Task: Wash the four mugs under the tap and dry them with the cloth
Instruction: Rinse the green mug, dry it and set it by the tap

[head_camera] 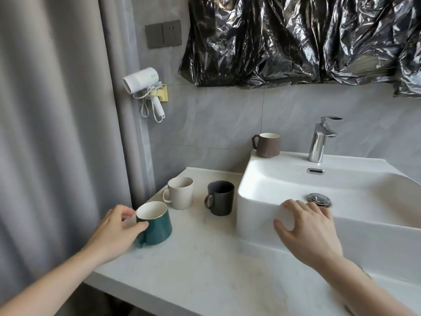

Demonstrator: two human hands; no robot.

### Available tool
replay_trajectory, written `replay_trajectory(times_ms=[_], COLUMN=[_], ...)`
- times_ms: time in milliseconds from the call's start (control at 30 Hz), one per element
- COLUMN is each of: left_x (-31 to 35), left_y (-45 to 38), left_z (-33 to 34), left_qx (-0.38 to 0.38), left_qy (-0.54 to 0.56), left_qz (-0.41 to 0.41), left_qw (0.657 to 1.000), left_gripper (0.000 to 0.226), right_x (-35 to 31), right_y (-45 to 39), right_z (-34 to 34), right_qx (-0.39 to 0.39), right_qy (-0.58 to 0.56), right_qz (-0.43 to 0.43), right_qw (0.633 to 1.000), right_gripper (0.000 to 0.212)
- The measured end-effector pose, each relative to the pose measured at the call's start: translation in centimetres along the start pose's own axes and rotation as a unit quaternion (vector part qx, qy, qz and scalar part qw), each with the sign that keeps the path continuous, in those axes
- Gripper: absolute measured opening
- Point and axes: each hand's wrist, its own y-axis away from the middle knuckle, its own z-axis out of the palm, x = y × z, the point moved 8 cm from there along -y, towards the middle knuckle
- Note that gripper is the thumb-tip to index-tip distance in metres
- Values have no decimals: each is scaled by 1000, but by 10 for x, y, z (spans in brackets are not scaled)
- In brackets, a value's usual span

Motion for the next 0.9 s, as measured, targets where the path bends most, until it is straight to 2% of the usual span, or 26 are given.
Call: replay_trajectory(times_ms=[67,200,367,533,600,700,800,900], left_x=[-16,-20,-6,51,88,151,211,262], left_y=[-4,-8,-1,12,16,15,9,-1], left_z=[10,27,33,17,14,25,58,104], left_qx=[-25,-66,-51,-35,-42,-78,-124,-168], left_qy=[17,93,265,346,367,397,413,417], left_qz=[-33,-36,-90,-33,0,41,61,66], left_qw=[999,993,959,937,929,914,900,891], left_gripper=[24,42,41,42,41,41,41,40], right_x=[2,0,-2,-4,-4,7,30,59], right_y=[2,3,4,4,0,-12,-28,-45], right_z=[2,3,1,-2,-6,-19,-36,-57], right_qx=[-13,-34,-52,-91,-97,-81,-53,-13], right_qy=[7,30,44,34,-3,-141,-242,-283], right_qz=[-9,-13,-6,-4,3,48,106,149], right_qw=[1000,999,998,995,995,986,963,948], right_gripper=[39,43,47,48,42,28,19,19])
